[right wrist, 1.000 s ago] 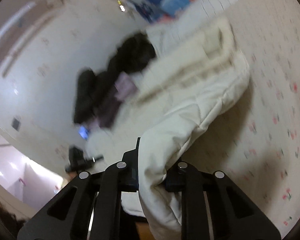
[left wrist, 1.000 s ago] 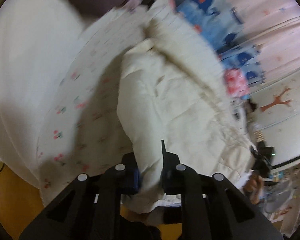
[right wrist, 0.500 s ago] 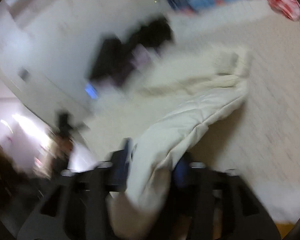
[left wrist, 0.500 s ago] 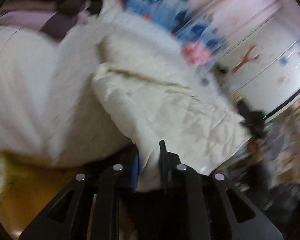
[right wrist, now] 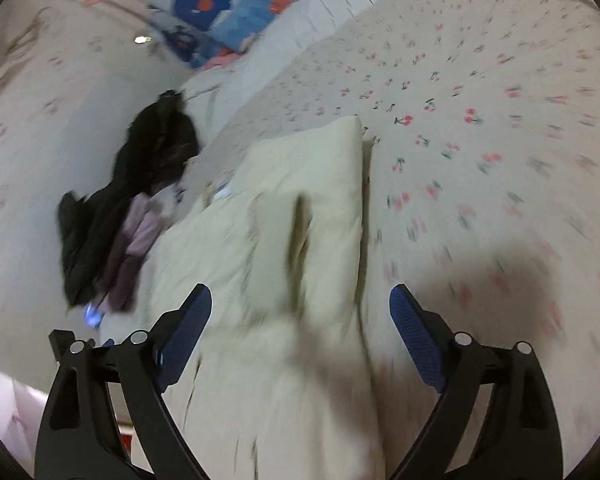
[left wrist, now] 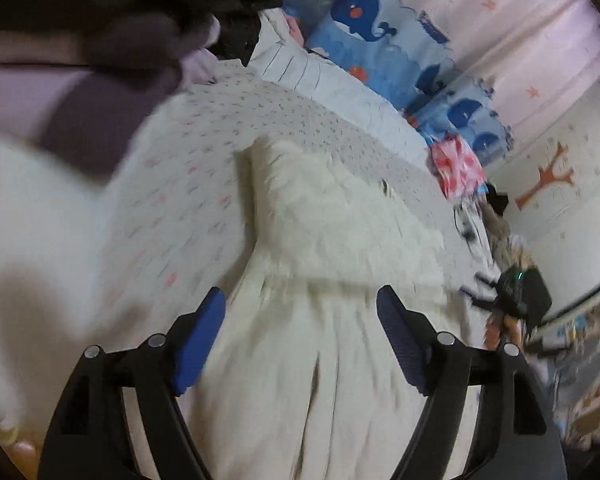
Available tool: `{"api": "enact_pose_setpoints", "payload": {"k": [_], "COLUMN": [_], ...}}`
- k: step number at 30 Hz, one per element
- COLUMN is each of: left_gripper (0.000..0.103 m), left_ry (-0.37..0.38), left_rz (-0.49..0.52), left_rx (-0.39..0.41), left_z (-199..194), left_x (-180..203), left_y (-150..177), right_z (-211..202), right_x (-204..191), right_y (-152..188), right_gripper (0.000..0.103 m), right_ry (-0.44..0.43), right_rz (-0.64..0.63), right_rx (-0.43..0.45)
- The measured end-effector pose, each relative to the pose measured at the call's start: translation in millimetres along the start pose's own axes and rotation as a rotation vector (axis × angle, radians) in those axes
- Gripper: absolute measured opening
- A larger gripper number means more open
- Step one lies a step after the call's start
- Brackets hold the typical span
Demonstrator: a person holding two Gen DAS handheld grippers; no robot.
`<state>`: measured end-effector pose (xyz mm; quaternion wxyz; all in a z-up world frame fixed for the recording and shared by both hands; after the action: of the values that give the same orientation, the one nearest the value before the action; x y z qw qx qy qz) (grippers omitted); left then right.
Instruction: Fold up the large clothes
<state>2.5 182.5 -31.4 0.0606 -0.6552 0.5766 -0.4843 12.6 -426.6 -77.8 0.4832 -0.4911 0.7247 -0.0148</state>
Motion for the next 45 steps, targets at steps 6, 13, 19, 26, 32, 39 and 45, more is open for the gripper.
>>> {"api": "enact_pose_setpoints", "payload": {"k": [6,13,19,26,32,39,45], "left_gripper": [0.075,0.075,0.038,0.036,0.050,0.075,0.084], "left_ry": [-0.015,-0.060,0.052,0.186,-0.059,0.029,0.061], "left_rz": [-0.136,-0.227,-0.149,-0.014,-0.246,-0.135,-0.118], "left_rx": [-0.056,-0.221,-0.144,0.098,-0.136,-0.145,-0.246], "left_z": [113,184,161,112,199,91,-16], "left_x": [-20,-21,31,89,-9,-11,-35], "left_y": [-14,22,-3,-40,19,45,115], "right_z": [74,112,61,11,78,-23,-130], "right_x": [-4,-2,-63,-118,18,21,43], "right_y": [-15,-7,-22,-58,-43,5,96], "right_gripper": [0.088,0.059,0.027,0.028,0.045,0.071,0.079], "right_ry": [-0.018,0.005,-0.060,-0.085,0.241,0.084,-0.066], "right_rz": [-0.007,-0.080,-0.257,-0.400,-0.143,-0.106,-0.002], "right_rx": [-0.023,-0.093,0.050,0.242,0.035,0.040,-0.041]}}
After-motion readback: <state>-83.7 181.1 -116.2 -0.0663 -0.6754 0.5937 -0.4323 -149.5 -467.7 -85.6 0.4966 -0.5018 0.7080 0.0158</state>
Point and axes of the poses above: each gripper's, at about its wrist camera, not at the fingertips, and z roughly the way its jaws point, x to its right, y to its underside, the point moved 5 cm from there along z, roughly the way its jaws point, and after that the axes turned 15 degrees about x, right-handed, at the moved point
